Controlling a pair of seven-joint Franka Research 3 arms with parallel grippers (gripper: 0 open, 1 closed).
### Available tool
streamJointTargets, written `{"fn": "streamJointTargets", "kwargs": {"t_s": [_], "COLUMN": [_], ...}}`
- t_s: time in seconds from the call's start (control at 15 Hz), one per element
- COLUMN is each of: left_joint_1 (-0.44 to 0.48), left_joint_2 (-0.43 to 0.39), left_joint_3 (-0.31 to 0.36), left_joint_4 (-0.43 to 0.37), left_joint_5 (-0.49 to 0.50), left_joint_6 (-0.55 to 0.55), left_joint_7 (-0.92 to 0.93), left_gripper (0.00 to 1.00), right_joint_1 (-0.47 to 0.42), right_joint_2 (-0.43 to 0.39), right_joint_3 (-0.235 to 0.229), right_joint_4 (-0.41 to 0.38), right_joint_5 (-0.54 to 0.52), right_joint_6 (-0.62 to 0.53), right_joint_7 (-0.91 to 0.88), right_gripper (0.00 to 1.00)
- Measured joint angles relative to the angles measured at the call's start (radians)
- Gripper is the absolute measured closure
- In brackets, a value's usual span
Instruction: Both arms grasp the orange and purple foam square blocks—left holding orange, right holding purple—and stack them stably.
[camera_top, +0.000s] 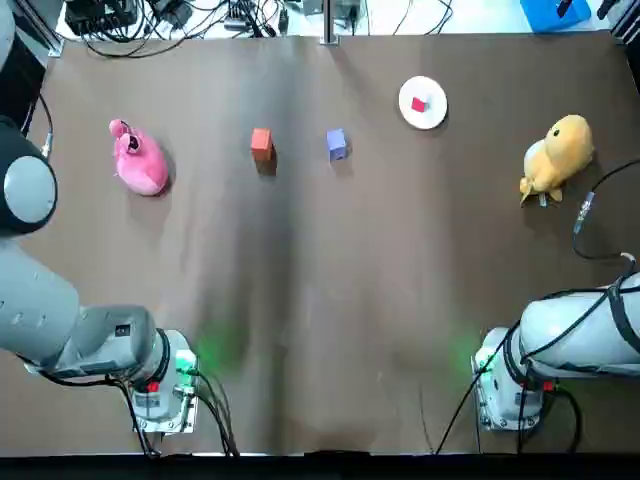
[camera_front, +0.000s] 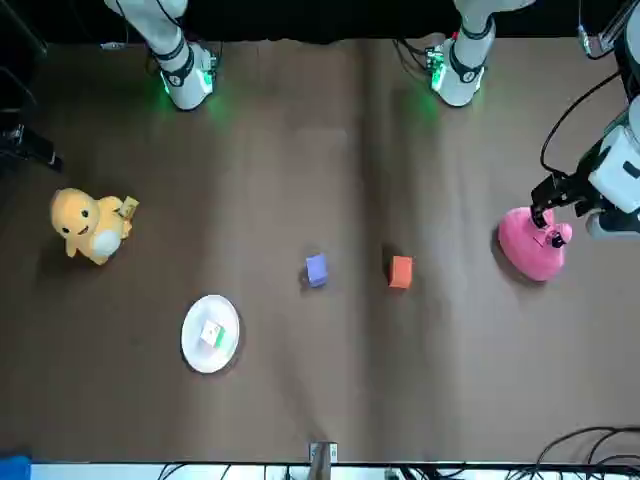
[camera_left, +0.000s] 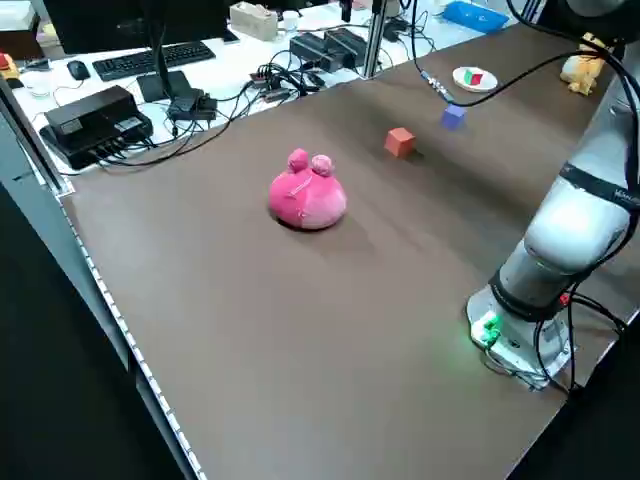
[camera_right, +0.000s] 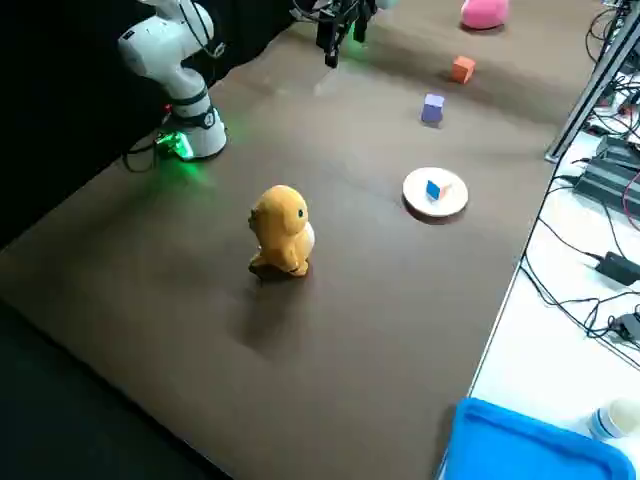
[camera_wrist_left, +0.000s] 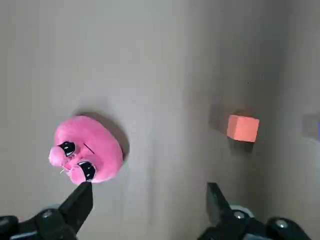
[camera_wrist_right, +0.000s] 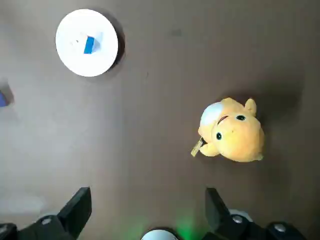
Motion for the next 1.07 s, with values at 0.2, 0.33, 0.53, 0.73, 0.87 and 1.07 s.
{"fn": "streamJointTargets", "kwargs": {"t_s": [0.2,0.33,0.53,0.73,0.87,1.07], "left_joint_1": [-0.007,-0.014,-0.026,-0.068,-0.128,-0.187], "left_joint_2": [0.009,0.02,0.048,0.09,0.133,0.203], "left_joint_3": [-0.001,-0.001,-0.005,-0.019,-0.023,-0.029], "left_joint_4": [0.0,0.001,0.007,0.008,0.01,0.032], "left_joint_5": [-0.001,-0.001,-0.002,-0.003,-0.003,-0.003], "left_joint_6": [-0.001,-0.002,-0.002,-0.001,0.002,0.014], "left_joint_7": [-0.002,-0.004,-0.004,-0.004,-0.01,-0.017], "left_gripper": [0.0,0.0,0.0,0.0,0.0,0.0], "right_joint_1": [0.0,0.0,0.011,0.068,0.135,0.222], "right_joint_2": [0.0,0.0,0.0,0.0,0.001,0.021], "right_joint_3": [0.001,0.001,0.006,0.011,0.014,0.017], "right_joint_4": [0.0,0.0,0.0,0.0,-0.003,-0.012], "right_joint_5": [0.0,0.0,0.001,0.002,0.002,0.002], "right_joint_6": [-0.002,-0.007,-0.009,-0.009,-0.007,-0.002], "right_joint_7": [0.0,0.0,0.043,0.121,0.191,0.238], "right_gripper": [0.0,0.0,0.0,0.0,0.0,0.0]}}
